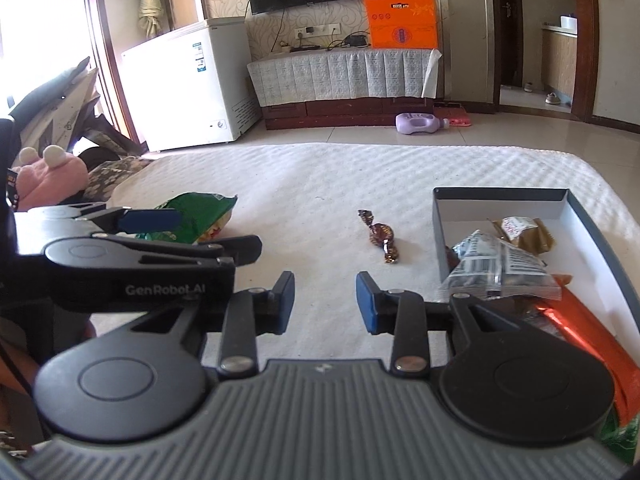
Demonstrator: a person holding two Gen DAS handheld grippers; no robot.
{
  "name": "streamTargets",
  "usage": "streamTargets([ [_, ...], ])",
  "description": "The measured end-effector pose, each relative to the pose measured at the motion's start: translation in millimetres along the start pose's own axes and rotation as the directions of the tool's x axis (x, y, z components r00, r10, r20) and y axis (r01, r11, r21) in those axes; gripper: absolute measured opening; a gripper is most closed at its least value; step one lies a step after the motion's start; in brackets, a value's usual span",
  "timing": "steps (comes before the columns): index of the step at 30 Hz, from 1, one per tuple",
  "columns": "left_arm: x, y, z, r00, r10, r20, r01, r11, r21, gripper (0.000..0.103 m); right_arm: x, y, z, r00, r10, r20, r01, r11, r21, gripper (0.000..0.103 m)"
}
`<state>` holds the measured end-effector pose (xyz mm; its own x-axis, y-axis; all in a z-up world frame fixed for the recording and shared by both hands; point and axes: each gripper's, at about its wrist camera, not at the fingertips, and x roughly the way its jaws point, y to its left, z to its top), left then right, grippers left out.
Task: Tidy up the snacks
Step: 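Move the left gripper toward the green snack bag while the right approaches the wrapped candy, then grasp the green snack bag with the left gripper while the right grasps the wrapped candy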
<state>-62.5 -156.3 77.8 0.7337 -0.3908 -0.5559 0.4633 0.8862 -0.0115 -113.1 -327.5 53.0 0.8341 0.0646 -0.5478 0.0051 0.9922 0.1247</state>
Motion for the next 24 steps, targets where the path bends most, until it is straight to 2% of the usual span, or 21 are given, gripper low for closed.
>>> streamTargets([
  [13, 3.4, 13.7, 9.2, 1.0, 0.024, 0.006, -0.023, 0.999, -0.047, 0.092, 10.7, 2.0, 9.6, 1.0, -0.003, -0.027, 0.004, 1.0, 0.016, 0.042],
  [24, 10.6, 36.3, 14.2, 0.998, 0.067, 0.0, -0.066, 0.993, -0.093, 0.093, 55.8, 4.8, 20.2, 0.995, -0.02, -0.102, 0.02, 1.0, -0.003, 0.042],
])
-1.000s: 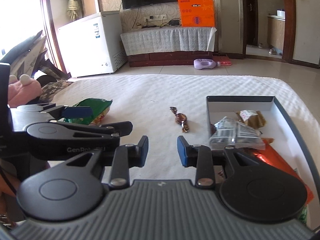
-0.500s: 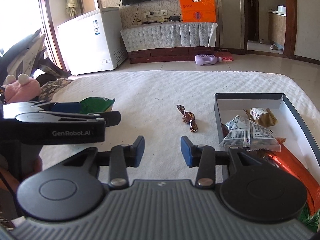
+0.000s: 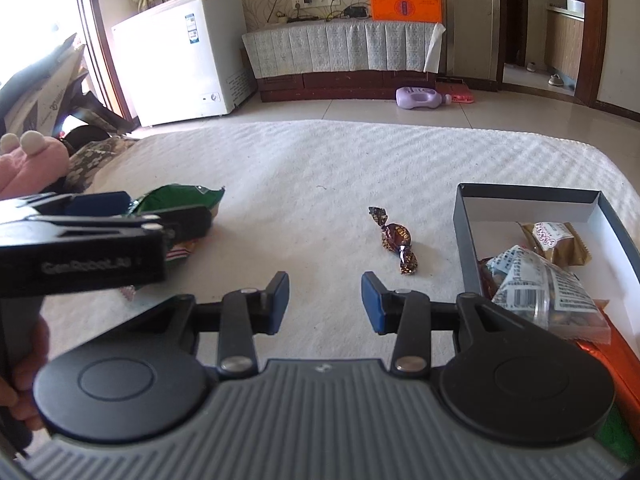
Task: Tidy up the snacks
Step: 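Grasp the green snack bag with the left gripper while the right grasps the wrapped candy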
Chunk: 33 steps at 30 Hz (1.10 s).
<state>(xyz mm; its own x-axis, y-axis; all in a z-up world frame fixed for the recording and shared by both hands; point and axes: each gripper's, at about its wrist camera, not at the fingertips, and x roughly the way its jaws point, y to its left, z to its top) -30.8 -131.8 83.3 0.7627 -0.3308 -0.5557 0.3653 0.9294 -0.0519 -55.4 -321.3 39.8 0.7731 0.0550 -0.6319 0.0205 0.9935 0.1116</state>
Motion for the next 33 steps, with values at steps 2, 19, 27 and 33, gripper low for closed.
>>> streamTargets([
  [2, 1.9, 7.7, 1.4, 1.0, 0.013, -0.003, -0.013, 1.0, -0.015, 0.093, 8.5, -1.4, 0.5, 1.0, -0.011, -0.01, 0.011, 1.0, 0.003, 0.042],
  [19, 12.9, 54.7, -0.3, 0.997, 0.074, -0.033, -0.077, 0.993, -0.086, 0.093, 79.2, -5.9, 26.8, 0.985, -0.148, -0.085, 0.143, 0.988, -0.061, 0.041],
  [27, 32.2, 59.6, -11.8, 0.992, 0.095, -0.083, -0.101, 0.992, -0.077, 0.093, 79.6, -1.5, 30.8, 0.991, -0.074, -0.114, 0.066, 0.995, -0.071, 0.015],
  [33, 44.1, 64.0, -15.1, 0.991, 0.09, -0.098, -0.1, 0.99, -0.098, 0.095, 61.0, 7.6, 19.6, 0.992, 0.006, -0.126, -0.015, 0.997, -0.071, 0.012],
])
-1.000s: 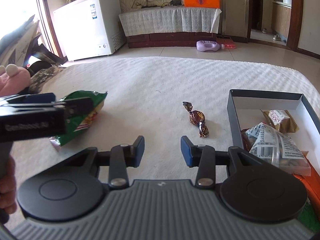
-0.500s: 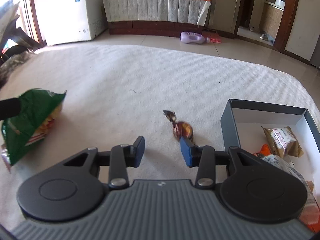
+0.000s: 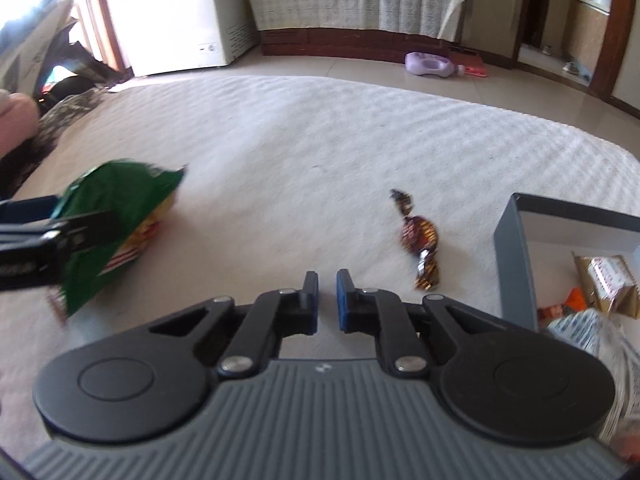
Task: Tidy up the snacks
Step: 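Grasp the green snack bag with the left gripper while the right grasps the wrapped candy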
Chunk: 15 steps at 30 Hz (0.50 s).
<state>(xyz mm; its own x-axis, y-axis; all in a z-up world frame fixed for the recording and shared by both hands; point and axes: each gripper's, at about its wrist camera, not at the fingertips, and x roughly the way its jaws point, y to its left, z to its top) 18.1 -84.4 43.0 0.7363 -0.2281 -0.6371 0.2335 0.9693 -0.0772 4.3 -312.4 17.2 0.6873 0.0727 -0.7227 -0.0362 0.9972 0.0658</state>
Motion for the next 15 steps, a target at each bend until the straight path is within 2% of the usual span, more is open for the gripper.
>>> streamTargets([
  [2, 0.6, -0.6, 0.6, 1.0, 0.001, -0.001, -0.001, 1.0, 0.002, 0.095, -10.2, -1.6, -0.8, 1.0, -0.002, 0.029, 0.001, 1.0, 0.03, 0.012],
  [6, 1.5, 0.2, 2.0, 1.0, -0.003, 0.002, 0.003, 1.0, 0.001, 0.095, -21.0, -8.3, 6.6, 0.993, -0.086, 0.083, 0.082, 0.996, 0.046, 0.016],
  [8, 3.1, 1.4, 2.3, 1.0, -0.002, 0.0, 0.002, 1.0, -0.009, 0.095, -14.5, -18.3, 13.0, 0.99, -0.118, 0.073, 0.113, 0.991, 0.068, 0.023],
  [13, 7.1, -0.2, 0.8, 1.0, -0.006, -0.005, 0.006, 1.0, -0.003, 0.096, 14.2, -32.9, 19.5, 0.985, -0.172, 0.014, 0.171, 0.983, 0.073, 0.025],
  [14, 8.3, -0.2, 0.7, 1.0, -0.007, -0.006, 0.007, 1.0, -0.005, 0.097, 19.1, -34.3, 19.8, 0.984, -0.18, 0.008, 0.179, 0.981, 0.072, 0.028],
  [15, 9.4, -0.1, 0.5, 1.0, -0.007, -0.008, 0.007, 1.0, -0.008, 0.097, 22.3, -34.7, 20.3, 0.982, -0.187, 0.012, 0.186, 0.98, 0.068, 0.035],
])
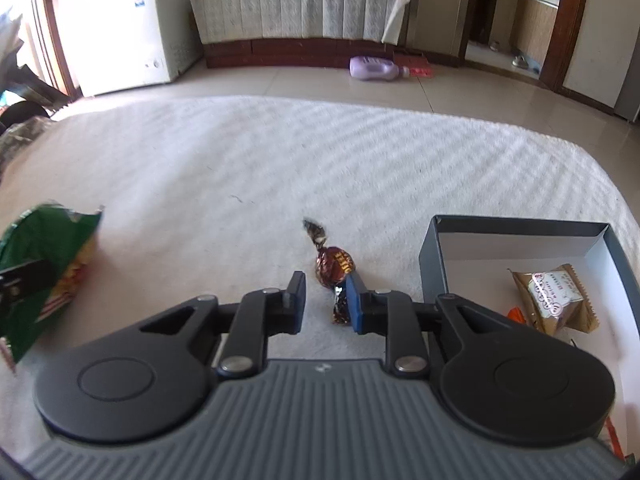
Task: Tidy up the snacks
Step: 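Grasp the green snack bag with the left gripper while the right grasps the wrapped candy, then carry the green snack bag over the box with the left gripper while the right carries the candy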
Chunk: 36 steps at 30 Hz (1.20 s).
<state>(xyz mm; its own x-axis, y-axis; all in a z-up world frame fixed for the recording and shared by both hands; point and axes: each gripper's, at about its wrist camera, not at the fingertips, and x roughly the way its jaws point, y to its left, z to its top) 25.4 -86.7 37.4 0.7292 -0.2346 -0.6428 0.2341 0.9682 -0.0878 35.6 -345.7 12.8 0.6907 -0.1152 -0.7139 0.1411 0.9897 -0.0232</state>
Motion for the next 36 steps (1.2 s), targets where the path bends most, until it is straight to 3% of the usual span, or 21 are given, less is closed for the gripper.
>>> streamTargets([
  [16, 17.3, -3.6, -4.0, 1.0, 0.008, -0.014, -0.008, 1.0, -0.008, 0.102, 20.7, -4.6, 20.3, 1.0, -0.006, 0.0, 0.006, 1.0, -0.017, 0.038],
  [18, 19.4, -3.8, -4.1, 1.0, 0.007, -0.017, -0.008, 1.0, -0.007, 0.102, 22.6, -2.0, 21.7, 1.0, 0.0, 0.016, 0.0, 0.999, -0.042, 0.029],
  [19, 20.2, -3.6, -4.0, 1.0, 0.006, -0.018, -0.006, 1.0, -0.007, 0.102, 23.3, -0.9, 22.8, 1.0, 0.022, 0.013, -0.021, 0.999, -0.05, 0.014],
  [23, 21.1, -2.9, -5.2, 1.0, 0.006, -0.02, -0.006, 1.0, -0.003, 0.102, 19.4, 13.8, 19.8, 0.999, 0.032, 0.015, -0.029, 0.988, -0.154, 0.014],
  [29, 22.9, -0.3, -7.2, 1.0, -0.002, -0.02, 0.002, 1.0, -0.011, 0.102, -6.2, 31.4, 6.1, 0.992, 0.126, 0.003, -0.122, 0.967, -0.223, 0.013],
  [36, 29.0, -1.5, -13.9, 1.0, 0.001, -0.026, -0.002, 1.0, -0.005, 0.102, -65.4, 50.2, -37.3, 0.966, 0.26, 0.018, -0.248, 0.938, -0.241, 0.013],
])
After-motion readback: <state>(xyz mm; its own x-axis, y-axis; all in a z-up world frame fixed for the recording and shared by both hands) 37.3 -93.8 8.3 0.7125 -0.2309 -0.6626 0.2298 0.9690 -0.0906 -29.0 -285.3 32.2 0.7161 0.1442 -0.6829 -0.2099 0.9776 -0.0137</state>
